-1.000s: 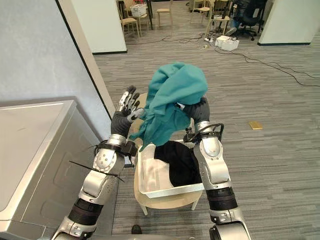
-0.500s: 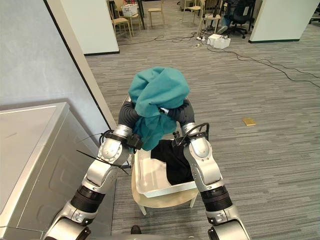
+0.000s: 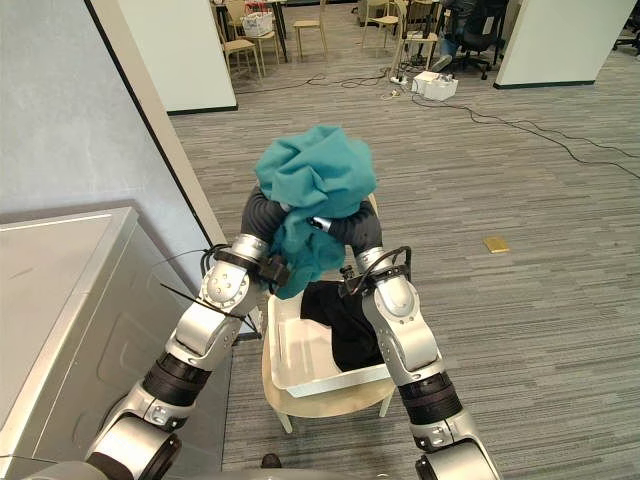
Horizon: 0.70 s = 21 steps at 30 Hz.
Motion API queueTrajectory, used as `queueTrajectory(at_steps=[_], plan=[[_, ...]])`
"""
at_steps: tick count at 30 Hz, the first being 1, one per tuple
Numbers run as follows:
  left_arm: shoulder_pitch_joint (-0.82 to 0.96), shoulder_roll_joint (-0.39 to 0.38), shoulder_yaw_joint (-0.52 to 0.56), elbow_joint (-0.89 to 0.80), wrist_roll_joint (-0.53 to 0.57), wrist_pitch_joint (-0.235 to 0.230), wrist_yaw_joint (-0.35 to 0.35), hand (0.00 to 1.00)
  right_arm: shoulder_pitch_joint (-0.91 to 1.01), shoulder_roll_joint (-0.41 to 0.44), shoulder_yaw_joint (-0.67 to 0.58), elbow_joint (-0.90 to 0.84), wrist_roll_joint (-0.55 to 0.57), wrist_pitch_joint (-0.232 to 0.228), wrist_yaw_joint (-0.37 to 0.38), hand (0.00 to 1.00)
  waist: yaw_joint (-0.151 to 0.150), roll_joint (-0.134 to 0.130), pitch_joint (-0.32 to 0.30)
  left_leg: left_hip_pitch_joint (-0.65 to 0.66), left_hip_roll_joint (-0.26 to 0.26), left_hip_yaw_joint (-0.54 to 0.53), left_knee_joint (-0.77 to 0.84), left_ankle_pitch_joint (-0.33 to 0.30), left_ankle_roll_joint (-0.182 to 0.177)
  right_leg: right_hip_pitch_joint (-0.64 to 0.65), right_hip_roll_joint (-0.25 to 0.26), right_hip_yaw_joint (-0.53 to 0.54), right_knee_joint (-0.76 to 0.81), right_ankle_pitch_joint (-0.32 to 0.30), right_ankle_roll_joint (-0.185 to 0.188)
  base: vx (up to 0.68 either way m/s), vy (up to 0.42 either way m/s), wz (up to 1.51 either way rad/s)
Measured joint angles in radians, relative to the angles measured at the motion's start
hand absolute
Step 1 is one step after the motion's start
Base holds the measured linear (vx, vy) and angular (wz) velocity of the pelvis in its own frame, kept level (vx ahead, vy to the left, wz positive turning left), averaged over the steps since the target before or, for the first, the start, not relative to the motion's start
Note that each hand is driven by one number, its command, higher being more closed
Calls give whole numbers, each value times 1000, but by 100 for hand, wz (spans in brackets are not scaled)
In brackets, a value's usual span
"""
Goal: Pick up the laundry basket with both hands and put the clothes into the washing machine.
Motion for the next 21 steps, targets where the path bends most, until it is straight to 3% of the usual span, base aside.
queueTrajectory(at_steps=[1, 2, 15, 19, 21], plan=[[-1, 8, 1, 1, 0, 0, 10, 100, 5, 0, 7, 0, 1, 0, 5, 100, 0, -1, -1, 0, 0, 0, 0, 0, 0, 0, 0, 0, 0, 0, 0, 0, 0, 0], [-5, 16, 1, 4, 0, 0, 15, 100, 10, 0, 8, 0, 2, 0, 13, 0, 0, -1, -2, 0, 0, 0, 0, 0, 0, 0, 0, 0, -1, 0, 0, 0, 0, 0], [-22, 18, 0, 34, -20, -1, 19, 100, 33, 4, 8, -4, 30, 2, 18, 0, -3, -5, -13, -1, -1, -2, 0, 0, 0, 1, 0, -1, -3, 0, 0, 0, 0, 0], [-21, 0, 8, 33, -28, -1, 15, 100, 102, 34, -40, -62, 30, 2, 19, 0, 0, -5, -14, 0, -1, -1, 0, 0, 0, 1, 0, 1, -2, 0, 0, 0, 0, -1], [5, -13, 72, -3, -30, -1, 16, 100, 156, 66, -104, -121, 30, 1, 16, 0, -5, -4, -15, 2, 0, 8, 0, 0, 0, -3, 0, 11, -2, 1, -1, 0, 0, -12]])
